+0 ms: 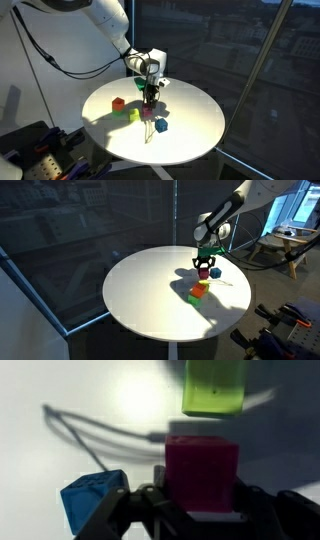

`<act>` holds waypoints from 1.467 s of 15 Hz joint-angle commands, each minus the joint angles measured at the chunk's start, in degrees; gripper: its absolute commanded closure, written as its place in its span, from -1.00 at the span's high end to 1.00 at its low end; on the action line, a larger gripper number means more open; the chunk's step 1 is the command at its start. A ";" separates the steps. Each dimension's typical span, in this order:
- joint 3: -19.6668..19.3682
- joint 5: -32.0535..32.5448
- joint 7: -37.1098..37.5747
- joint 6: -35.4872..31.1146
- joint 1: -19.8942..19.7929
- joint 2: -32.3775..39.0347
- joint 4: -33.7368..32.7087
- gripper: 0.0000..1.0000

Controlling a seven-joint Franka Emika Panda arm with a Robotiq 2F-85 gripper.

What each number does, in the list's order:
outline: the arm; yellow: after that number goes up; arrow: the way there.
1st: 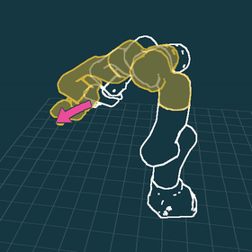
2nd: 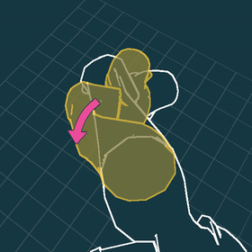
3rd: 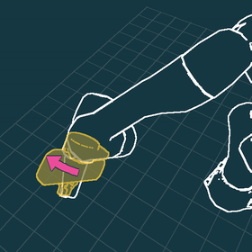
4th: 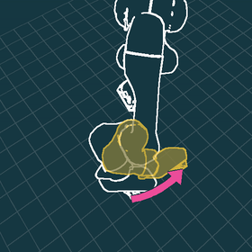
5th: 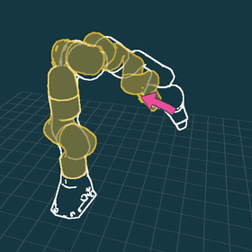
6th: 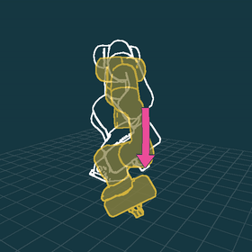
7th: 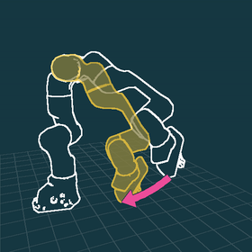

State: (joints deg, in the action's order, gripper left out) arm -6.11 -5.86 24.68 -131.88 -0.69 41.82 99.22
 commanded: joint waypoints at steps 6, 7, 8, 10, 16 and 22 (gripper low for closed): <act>-0.53 -0.44 1.30 1.66 1.21 1.68 -2.06 -0.42; -0.55 -0.42 1.36 1.69 1.30 1.74 -2.06 -0.42; -0.55 -0.42 1.36 1.67 1.36 1.79 -2.05 -0.42; -0.59 -0.39 1.43 1.71 1.46 1.91 -2.09 -0.42; -0.58 -0.42 1.38 1.97 1.45 1.88 -2.09 0.58; -0.51 -0.40 1.11 2.30 1.39 1.30 -1.70 1.00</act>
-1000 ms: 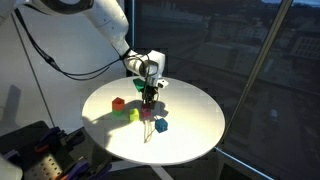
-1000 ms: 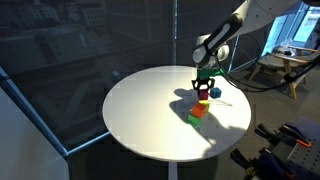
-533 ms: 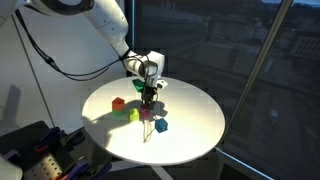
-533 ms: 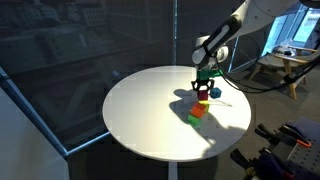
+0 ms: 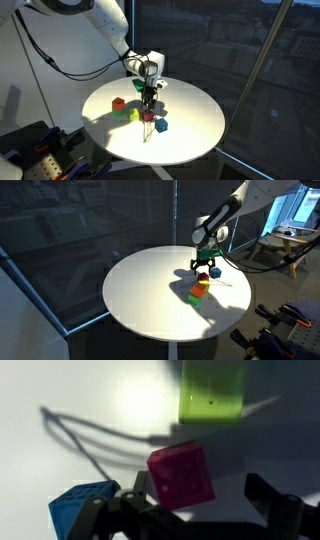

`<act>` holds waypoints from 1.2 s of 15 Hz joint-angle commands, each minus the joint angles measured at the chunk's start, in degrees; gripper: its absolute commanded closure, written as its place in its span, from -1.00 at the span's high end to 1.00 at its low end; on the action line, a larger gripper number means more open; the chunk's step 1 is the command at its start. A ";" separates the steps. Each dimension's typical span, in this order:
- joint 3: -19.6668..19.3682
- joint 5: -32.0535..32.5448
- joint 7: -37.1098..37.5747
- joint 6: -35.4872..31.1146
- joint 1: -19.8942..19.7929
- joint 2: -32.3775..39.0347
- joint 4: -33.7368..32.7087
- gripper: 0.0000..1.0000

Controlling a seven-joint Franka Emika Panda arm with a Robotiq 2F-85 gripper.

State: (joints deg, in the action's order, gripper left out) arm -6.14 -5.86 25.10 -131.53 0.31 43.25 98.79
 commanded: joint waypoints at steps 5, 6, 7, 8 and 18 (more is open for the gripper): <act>-0.50 -0.15 0.57 3.17 0.67 -1.75 -0.31 1.00; -0.50 -0.10 0.59 3.70 0.73 -2.08 -0.22 1.00; -0.51 -0.03 0.60 4.09 0.83 -2.49 -0.02 1.00; -0.52 0.06 0.60 4.34 0.94 -2.93 0.23 1.00; 0.29 1.04 -2.77 6.62 1.57 -7.66 3.51 1.00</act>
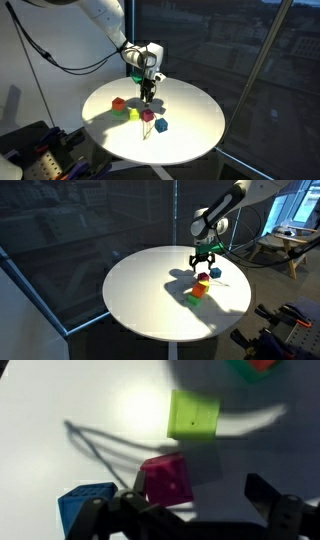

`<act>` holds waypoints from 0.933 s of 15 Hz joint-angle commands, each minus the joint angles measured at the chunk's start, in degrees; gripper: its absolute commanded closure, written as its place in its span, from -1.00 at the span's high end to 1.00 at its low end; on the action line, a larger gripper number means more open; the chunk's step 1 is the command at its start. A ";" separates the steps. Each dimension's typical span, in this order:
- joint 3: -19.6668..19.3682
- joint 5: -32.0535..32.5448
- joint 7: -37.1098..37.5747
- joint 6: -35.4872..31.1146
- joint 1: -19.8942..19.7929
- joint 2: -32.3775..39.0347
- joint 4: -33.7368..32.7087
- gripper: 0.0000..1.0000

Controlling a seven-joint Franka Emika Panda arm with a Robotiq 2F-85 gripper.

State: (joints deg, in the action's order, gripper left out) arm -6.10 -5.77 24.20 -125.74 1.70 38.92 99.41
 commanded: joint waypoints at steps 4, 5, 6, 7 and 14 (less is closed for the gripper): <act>0.60 1.65 -4.66 -0.66 0.48 -5.79 5.79 1.00; 0.60 1.94 -4.87 -1.38 0.61 -6.44 6.60 1.00; 0.47 2.37 -4.64 -2.88 0.92 -7.20 7.75 1.00; 0.38 2.72 -4.55 -4.27 1.18 -7.87 8.73 1.00; 0.57 5.88 -3.42 -12.88 3.80 -12.42 16.30 1.00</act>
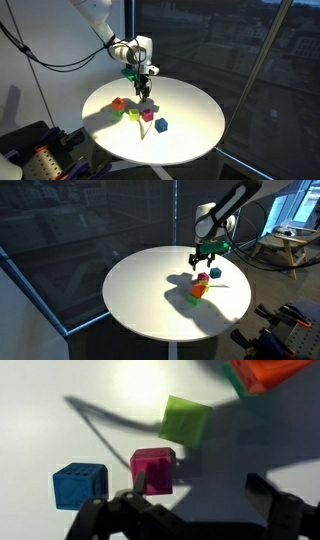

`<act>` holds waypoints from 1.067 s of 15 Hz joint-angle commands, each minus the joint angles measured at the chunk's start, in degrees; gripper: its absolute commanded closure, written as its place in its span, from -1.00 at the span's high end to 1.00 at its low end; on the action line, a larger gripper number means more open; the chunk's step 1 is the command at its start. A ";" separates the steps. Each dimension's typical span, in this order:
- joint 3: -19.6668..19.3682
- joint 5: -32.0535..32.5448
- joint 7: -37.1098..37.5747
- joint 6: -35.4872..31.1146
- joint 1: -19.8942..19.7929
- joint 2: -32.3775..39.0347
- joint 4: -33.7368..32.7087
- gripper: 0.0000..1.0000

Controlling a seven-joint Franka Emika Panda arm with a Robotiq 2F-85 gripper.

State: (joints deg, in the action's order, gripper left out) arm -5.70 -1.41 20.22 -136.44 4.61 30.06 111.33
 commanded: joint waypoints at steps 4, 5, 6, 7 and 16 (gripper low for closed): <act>0.74 1.63 0.21 -2.57 1.81 -5.02 6.58 1.00; 0.99 1.54 0.09 -2.72 1.96 -5.17 6.89 1.00; 1.29 1.46 -0.13 -2.74 2.05 -5.42 7.25 1.00; 1.70 1.29 -0.47 -2.90 2.03 -5.61 7.55 1.00; 3.86 0.66 -0.54 -1.81 2.09 -4.47 6.84 1.00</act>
State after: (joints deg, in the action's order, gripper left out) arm -1.91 -0.79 19.66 -138.41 6.78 25.57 118.31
